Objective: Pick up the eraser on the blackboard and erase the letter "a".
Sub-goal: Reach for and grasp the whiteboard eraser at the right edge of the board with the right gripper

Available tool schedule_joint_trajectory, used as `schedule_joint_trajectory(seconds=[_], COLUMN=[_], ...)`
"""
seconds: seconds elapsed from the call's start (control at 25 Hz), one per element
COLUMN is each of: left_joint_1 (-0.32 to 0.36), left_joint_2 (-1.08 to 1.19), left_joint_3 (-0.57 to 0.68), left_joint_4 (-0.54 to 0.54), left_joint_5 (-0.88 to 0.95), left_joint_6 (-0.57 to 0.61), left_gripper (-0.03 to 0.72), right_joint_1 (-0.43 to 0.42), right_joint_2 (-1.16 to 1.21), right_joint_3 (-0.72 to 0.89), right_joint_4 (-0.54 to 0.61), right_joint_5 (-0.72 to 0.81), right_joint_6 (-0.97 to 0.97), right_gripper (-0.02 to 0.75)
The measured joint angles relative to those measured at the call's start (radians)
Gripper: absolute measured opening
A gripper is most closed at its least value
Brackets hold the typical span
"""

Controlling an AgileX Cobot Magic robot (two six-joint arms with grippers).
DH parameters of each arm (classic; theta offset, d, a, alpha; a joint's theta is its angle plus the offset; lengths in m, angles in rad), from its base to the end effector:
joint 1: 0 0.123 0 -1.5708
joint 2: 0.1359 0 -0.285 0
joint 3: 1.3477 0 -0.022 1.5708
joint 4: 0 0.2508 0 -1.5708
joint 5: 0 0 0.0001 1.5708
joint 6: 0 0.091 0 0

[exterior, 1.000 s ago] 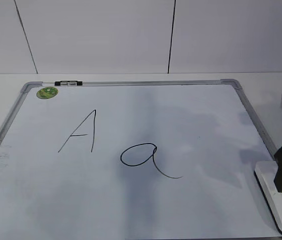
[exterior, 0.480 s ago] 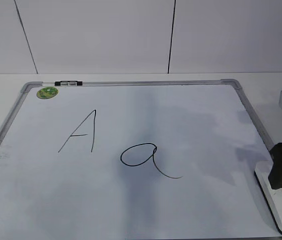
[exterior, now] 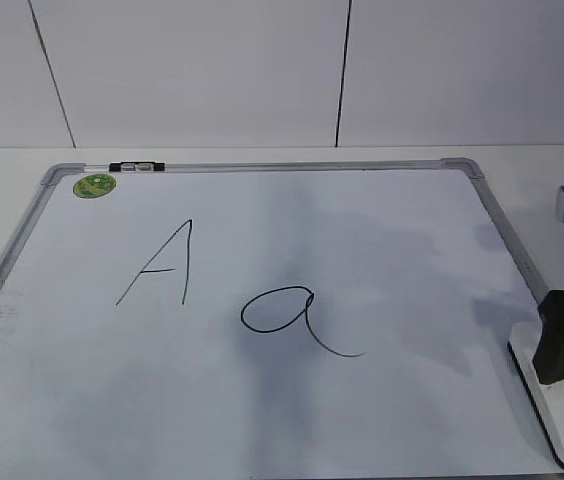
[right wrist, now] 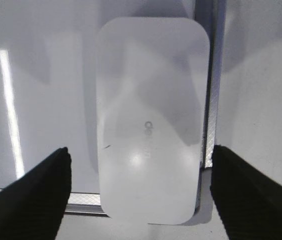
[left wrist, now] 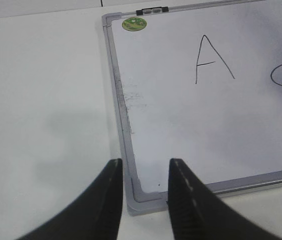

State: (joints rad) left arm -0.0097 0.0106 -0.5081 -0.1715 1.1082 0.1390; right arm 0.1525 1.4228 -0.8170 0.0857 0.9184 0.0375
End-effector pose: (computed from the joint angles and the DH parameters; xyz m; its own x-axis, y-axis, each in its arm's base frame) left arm -0.0070 -0.0138 0.2768 -0.4850 0.0658 -0.8720 0.1726 0.9848 -0.0217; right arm 0.2338 0.0422 0.2128 -0.9898 -0.0618 -0.1286 -0.0724 0.9942 0.0792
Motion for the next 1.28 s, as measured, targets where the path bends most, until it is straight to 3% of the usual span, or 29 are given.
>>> schedule_joint_trajectory(seconds=[1.28], left_joint_1=[0.000], left_joint_2=[0.000], left_joint_3=[0.000], left_joint_4=[0.000], left_joint_5=[0.000], left_joint_6=[0.000], left_gripper=[0.235], right_joint_1=[0.000], right_joint_2=[0.131], right_joint_3=[0.000], right_joint_4=[-0.015], right_joint_5=[-0.082], right_joint_6=[0.000], right_gripper=[0.659])
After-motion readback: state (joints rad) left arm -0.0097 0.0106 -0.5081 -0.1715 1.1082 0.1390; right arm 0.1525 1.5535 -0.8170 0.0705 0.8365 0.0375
